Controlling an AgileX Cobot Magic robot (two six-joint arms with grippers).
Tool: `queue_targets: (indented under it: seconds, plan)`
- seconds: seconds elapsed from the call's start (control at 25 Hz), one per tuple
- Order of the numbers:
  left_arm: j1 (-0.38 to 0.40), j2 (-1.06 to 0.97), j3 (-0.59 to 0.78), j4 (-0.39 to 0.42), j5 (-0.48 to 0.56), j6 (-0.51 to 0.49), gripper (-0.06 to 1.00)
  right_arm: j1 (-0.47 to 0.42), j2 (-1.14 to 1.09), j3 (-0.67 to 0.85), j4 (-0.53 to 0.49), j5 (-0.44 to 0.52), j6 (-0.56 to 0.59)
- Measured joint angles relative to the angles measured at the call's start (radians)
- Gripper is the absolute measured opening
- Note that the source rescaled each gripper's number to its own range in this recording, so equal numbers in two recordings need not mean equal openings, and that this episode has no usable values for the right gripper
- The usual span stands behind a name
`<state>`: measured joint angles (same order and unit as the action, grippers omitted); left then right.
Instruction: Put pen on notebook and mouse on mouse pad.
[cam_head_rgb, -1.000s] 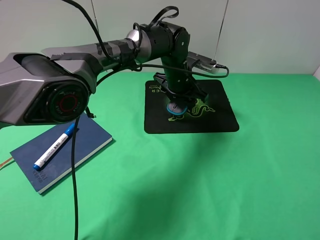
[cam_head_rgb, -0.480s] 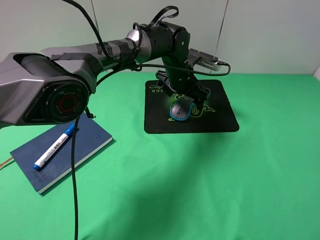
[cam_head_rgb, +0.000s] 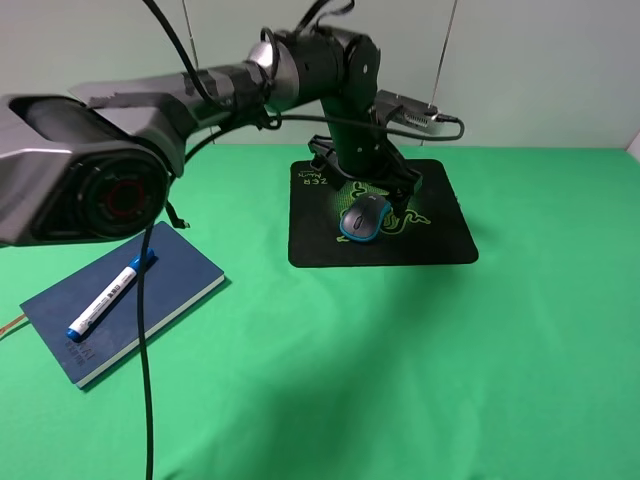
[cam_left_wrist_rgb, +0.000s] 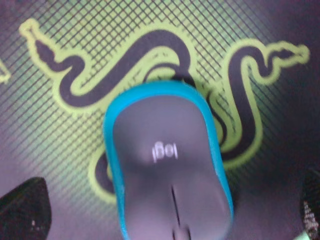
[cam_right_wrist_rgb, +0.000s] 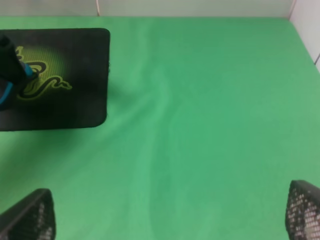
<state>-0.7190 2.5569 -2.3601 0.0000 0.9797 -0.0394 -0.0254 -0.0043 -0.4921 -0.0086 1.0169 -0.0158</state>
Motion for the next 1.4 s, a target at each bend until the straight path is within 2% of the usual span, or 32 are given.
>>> queue_targets:
  seconds: [0.28, 0.52, 0.76, 0.92, 1.4]
  plan:
    - [0.0, -0.092, 0.0, 0.0, 0.182, 0.016, 1.0, 0.0, 0.0, 0.0, 0.0, 0.0, 0.0]
    - [0.0, -0.159, 0.001, 0.0, 0.191, 0.018, 1.0, 0.0, 0.0, 0.0, 0.0, 0.0, 0.0]
    - [0.0, -0.241, 0.034, -0.052, 0.192, 0.018, 0.99, 0.0, 0.0, 0.0, 0.0, 0.0, 0.0]
    - [0.0, -0.353, 0.156, -0.059, 0.192, 0.018, 0.98, 0.0, 0.0, 0.0, 0.0, 0.0, 0.0]
    - [0.0, -0.872, 0.754, -0.056, 0.191, 0.018, 0.97, 0.0, 0.0, 0.0, 0.0, 0.0, 0.0]
